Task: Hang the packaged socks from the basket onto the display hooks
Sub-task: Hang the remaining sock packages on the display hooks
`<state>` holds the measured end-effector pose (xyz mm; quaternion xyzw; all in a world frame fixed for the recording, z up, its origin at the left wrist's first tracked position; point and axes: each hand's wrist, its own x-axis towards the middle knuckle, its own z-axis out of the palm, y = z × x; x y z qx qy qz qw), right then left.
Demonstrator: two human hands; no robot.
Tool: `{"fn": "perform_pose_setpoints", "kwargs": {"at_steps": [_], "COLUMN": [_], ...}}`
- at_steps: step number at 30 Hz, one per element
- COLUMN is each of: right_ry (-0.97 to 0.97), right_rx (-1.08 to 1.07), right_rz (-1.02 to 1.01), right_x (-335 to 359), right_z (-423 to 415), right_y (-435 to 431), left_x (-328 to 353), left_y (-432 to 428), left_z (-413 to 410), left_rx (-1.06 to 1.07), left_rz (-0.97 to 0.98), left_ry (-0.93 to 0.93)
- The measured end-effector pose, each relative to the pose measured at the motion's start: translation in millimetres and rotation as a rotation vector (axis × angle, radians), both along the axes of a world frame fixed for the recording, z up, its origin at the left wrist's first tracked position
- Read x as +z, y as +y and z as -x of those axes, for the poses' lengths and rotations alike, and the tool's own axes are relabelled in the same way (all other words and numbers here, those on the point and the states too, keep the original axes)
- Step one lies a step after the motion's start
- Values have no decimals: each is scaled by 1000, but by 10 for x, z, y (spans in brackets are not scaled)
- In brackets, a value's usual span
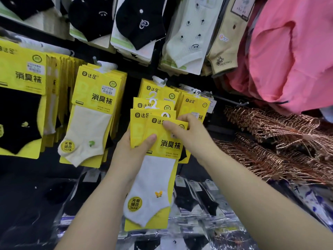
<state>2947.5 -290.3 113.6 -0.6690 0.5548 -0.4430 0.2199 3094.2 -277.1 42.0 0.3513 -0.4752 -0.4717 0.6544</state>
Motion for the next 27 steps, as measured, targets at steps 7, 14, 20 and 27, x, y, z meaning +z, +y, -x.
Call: {"fn": "perform_pose_setpoints", "kwargs": {"at_steps": [7, 14, 20, 27], "right_ry": [-214, -496, -613, -501], "right_rx": [28, 36, 67, 28], "right_rz": [41, -24, -45, 5], "right_x": [33, -9, -16, -96], "right_z": [193, 371, 464, 571], "right_y": [118, 181, 152, 105], "left_x": [31, 29, -18, -68], "left_y": [78, 72, 25, -31], "left_z": [91, 128, 49, -51], "left_rx": [-70, -18, 14, 58], "left_rz": [7, 30, 15, 35], "left_ry": [-21, -137, -164, -217]}}
